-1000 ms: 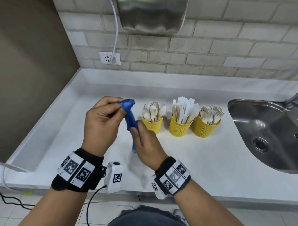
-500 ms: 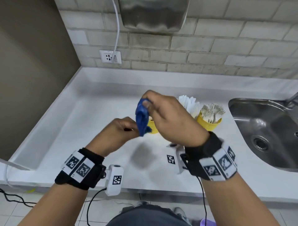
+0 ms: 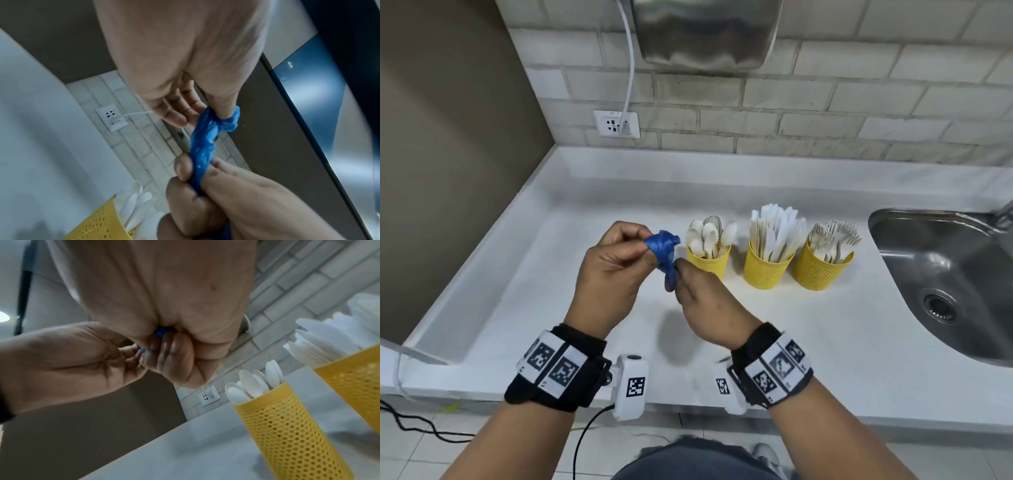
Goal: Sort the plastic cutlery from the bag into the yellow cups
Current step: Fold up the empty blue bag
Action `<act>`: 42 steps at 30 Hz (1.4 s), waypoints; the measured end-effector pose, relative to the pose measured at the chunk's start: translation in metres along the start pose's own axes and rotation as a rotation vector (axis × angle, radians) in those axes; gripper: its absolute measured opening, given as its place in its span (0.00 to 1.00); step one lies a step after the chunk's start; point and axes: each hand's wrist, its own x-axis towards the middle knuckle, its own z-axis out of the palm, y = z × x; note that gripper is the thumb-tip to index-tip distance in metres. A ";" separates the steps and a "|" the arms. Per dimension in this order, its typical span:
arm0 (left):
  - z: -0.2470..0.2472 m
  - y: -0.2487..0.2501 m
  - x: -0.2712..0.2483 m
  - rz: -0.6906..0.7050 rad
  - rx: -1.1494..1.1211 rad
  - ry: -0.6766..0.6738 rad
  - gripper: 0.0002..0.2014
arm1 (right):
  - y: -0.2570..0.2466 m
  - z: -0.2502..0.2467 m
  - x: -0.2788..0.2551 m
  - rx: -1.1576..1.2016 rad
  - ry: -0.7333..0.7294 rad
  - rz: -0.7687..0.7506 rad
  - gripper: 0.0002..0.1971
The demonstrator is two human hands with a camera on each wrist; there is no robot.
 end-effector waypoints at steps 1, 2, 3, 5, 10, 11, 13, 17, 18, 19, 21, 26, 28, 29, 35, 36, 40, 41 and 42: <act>-0.001 -0.001 0.001 -0.034 0.025 0.039 0.07 | -0.003 0.000 -0.007 -0.045 -0.008 -0.010 0.08; -0.001 -0.002 0.002 -0.065 0.056 0.070 0.09 | -0.006 -0.001 -0.013 -0.108 -0.019 -0.025 0.07; -0.001 -0.002 0.003 -0.092 0.076 0.094 0.10 | -0.010 -0.002 -0.018 -0.188 -0.028 -0.040 0.06; -0.001 -0.004 0.004 -0.137 0.086 0.122 0.12 | -0.018 -0.008 -0.025 -0.362 -0.001 -0.081 0.06; 0.008 -0.004 0.001 -0.191 0.063 -0.030 0.10 | -0.041 -0.037 -0.025 -0.588 0.183 -0.231 0.03; 0.010 -0.002 -0.001 -0.192 0.041 -0.097 0.13 | -0.043 -0.042 -0.022 -0.566 0.204 -0.250 0.03; 0.015 0.007 -0.007 -0.185 -0.032 -0.228 0.17 | -0.043 -0.050 -0.014 -0.390 0.218 -0.250 0.07; 0.016 0.015 -0.009 -0.089 -0.104 -0.304 0.09 | -0.044 -0.056 -0.002 0.086 0.129 0.005 0.14; 0.015 0.017 -0.009 -0.063 -0.122 -0.314 0.09 | -0.044 -0.054 -0.001 0.226 0.115 0.093 0.15; 0.015 0.019 -0.009 -0.040 -0.128 -0.327 0.09 | -0.045 -0.051 0.000 0.365 0.120 0.163 0.14; 0.017 0.021 -0.009 0.003 -0.073 -0.336 0.11 | -0.047 -0.043 0.003 0.530 0.151 0.243 0.11; 0.020 0.022 -0.009 0.203 0.365 -0.214 0.11 | -0.050 -0.030 0.008 0.682 0.192 0.326 0.10; 0.019 0.024 -0.008 0.289 0.451 -0.142 0.07 | -0.047 -0.026 0.009 0.749 0.189 0.353 0.11; 0.018 0.025 -0.008 0.296 0.461 -0.119 0.05 | -0.046 -0.024 0.009 0.773 0.192 0.366 0.12; 0.015 0.029 -0.005 0.217 0.350 -0.079 0.09 | -0.040 -0.016 0.007 0.852 0.234 0.425 0.15; 0.016 0.029 -0.005 0.212 0.312 -0.079 0.08 | -0.040 -0.016 0.007 0.858 0.238 0.430 0.15; 0.020 0.036 -0.007 0.054 0.240 -0.053 0.20 | -0.040 -0.018 0.006 0.928 0.247 0.458 0.14; 0.020 0.038 -0.008 0.017 0.222 -0.051 0.23 | -0.041 -0.019 0.005 0.942 0.253 0.461 0.13; 0.021 0.040 -0.009 0.010 0.209 -0.056 0.24 | -0.041 -0.019 0.005 0.949 0.266 0.462 0.11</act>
